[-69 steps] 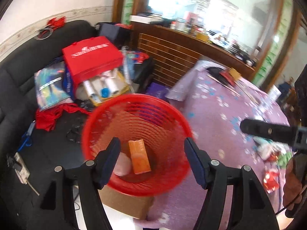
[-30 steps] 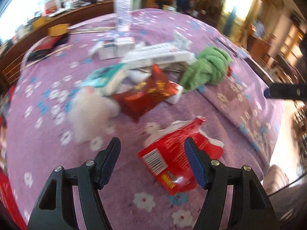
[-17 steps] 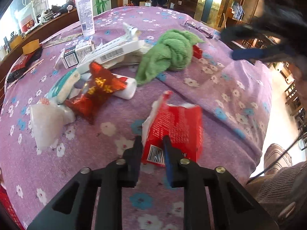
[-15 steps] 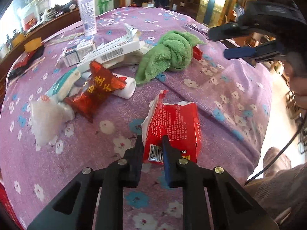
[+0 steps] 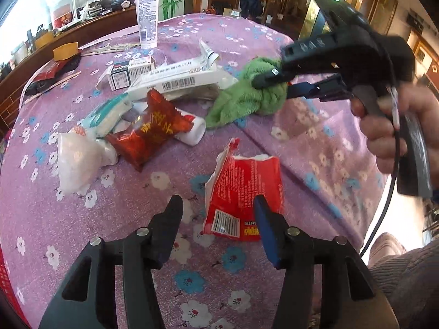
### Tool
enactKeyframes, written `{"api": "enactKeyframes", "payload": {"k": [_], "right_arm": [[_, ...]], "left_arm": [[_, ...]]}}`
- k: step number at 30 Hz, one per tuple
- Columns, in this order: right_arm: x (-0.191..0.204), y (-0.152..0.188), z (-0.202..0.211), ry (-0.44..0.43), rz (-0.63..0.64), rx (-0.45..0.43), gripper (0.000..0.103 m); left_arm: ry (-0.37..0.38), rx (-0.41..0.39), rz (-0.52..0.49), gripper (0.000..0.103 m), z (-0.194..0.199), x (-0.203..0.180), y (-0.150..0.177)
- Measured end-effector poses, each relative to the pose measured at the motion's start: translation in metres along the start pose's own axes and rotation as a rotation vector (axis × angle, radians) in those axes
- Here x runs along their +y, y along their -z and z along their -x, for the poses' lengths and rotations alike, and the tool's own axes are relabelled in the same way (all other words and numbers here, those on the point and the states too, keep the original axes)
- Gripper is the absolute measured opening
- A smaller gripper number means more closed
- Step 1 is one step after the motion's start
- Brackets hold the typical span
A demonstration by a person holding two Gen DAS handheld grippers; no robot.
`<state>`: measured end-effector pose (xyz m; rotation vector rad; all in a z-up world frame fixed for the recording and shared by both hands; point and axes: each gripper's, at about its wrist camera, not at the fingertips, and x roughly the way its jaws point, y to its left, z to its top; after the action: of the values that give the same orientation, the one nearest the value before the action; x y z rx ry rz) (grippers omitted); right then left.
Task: Collect trash
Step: 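Grasp the red snack bag with the left tool while the right tool grasps the green towel, then lift the red bag and green towel and carry them toward the red basket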
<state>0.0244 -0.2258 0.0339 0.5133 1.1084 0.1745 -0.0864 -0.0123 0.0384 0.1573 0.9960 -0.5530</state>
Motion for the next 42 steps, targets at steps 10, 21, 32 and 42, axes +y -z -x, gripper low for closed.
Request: {"api": "enactKeyframes", "payload": {"k": [10,21,32,42], "right_arm": [[0.011,0.041,0.061,0.004,0.102,-0.101,0.04],[0.029,0.06,0.075,0.048,0.208,-0.143,0.04],[0.077,0.074,0.066,0.052,0.382,-0.149,0.04],[0.107,0.084,0.059,0.017,0.48,-0.137,0.04]], "left_arm": [[-0.017,0.054,0.019,0.035,-0.032,-0.001,-0.017],[-0.09,-0.067,0.054,0.003,-0.004,-0.006,-0.019],[-0.246,-0.236,0.157,0.003,0.06,0.025,-0.01],[-0.292,-0.264,0.233,0.003,0.083,0.045,0.005]]}}
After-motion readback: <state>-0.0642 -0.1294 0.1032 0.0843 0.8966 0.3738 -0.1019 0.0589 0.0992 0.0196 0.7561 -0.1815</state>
